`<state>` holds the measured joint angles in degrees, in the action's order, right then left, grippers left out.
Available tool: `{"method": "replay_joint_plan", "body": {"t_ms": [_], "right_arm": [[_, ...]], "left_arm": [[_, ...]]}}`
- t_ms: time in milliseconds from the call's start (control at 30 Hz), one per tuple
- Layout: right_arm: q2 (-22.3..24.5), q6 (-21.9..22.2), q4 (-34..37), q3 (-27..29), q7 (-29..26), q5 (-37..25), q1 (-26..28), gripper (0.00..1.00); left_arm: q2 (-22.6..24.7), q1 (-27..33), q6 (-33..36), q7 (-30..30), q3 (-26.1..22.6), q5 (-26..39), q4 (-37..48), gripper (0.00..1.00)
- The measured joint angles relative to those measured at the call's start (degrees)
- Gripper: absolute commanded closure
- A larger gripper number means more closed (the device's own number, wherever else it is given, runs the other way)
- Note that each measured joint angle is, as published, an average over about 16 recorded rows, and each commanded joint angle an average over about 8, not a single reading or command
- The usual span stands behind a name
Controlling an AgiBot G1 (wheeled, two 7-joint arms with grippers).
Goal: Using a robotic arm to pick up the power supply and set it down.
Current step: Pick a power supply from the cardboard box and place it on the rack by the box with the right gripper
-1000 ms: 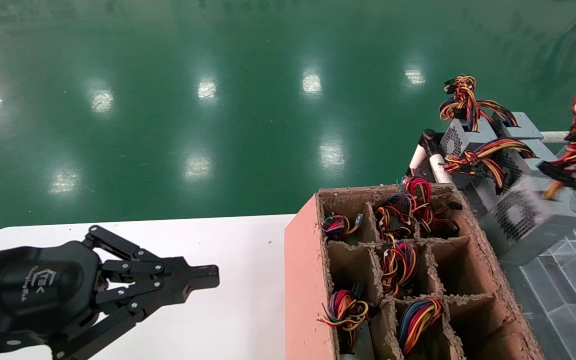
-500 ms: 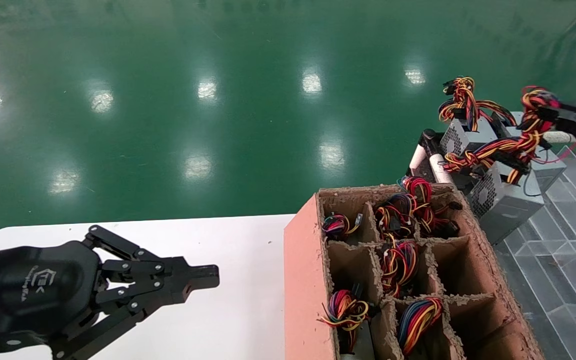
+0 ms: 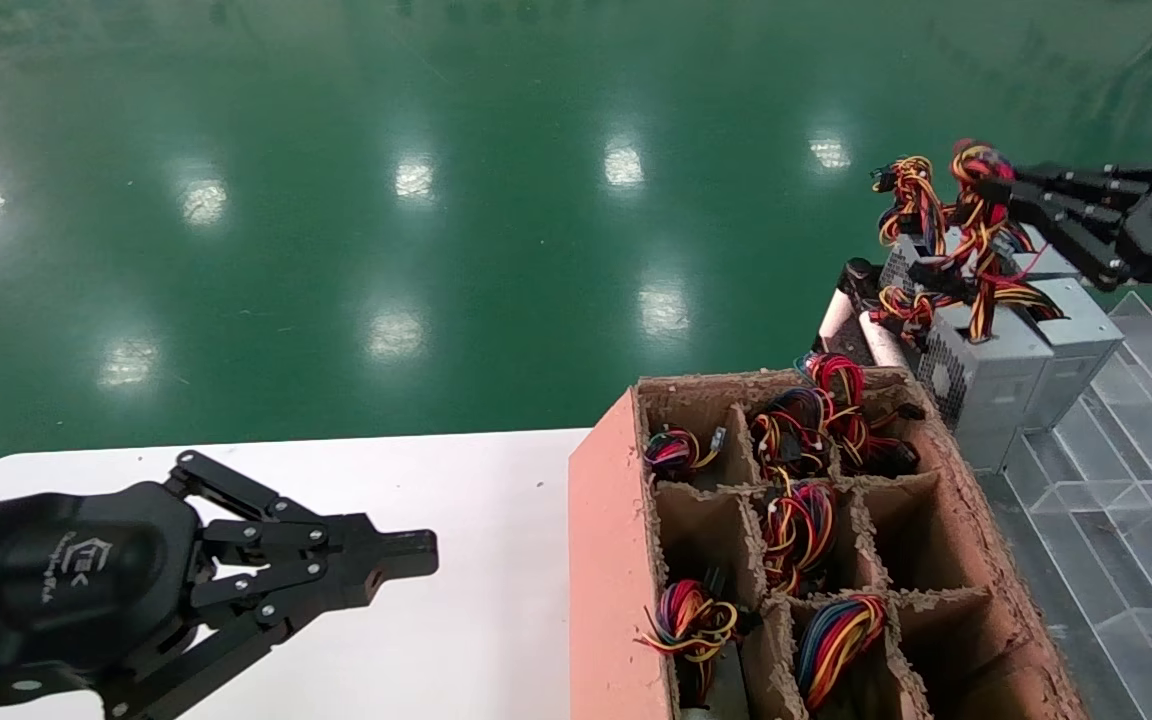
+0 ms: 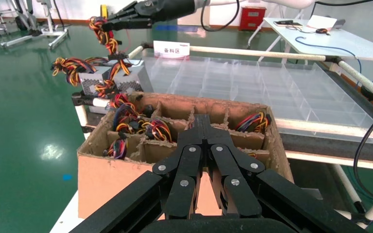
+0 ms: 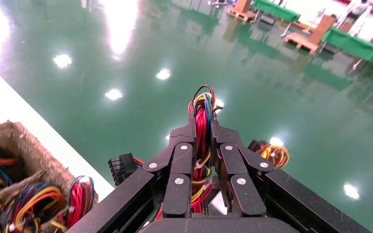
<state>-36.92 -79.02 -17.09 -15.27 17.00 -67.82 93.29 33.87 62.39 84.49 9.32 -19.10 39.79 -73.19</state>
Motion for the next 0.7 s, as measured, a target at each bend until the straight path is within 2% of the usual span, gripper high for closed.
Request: {"method": "replay_joint_plan", "body": {"t_ms": [233, 267, 300, 500, 533, 700], "right_arm": [[-0.23, -1.63, 4.71, -0.38, 2.1, -0.47, 0.7, 1.0], [-0.13, -1.89, 5.25, -0.4, 2.33, -0.5, 0.77, 0.95], [-0.03, -2.15, 5.75, -0.42, 2.52, -0.52, 0.84, 0.84], [0.55, -3.57, 7.83, -0.64, 3.27, -0.83, 1.61, 0.09], [0.61, -3.77, 8.05, -0.7, 3.33, -0.91, 1.79, 0.02], [0.62, -4.34, 8.82, -1.02, 3.39, -1.39, 3.05, 0.0]], "left_arm": [[0.0, 0.0, 0.0, 0.0, -0.01, -0.01, 0.0, 1.0], [0.0, 0.0, 0.0, -0.01, -0.01, -0.01, 0.0, 1.0], [-0.01, 0.0, -0.01, -0.01, -0.01, -0.01, 0.0, 1.0], [-0.01, 0.01, -0.01, -0.01, -0.02, -0.01, 0.0, 1.0], [-0.01, 0.01, -0.01, -0.01, -0.02, -0.02, 0.0, 1.0], [-0.01, 0.01, -0.01, -0.01, -0.03, -0.02, 0.0, 1.0]]}}
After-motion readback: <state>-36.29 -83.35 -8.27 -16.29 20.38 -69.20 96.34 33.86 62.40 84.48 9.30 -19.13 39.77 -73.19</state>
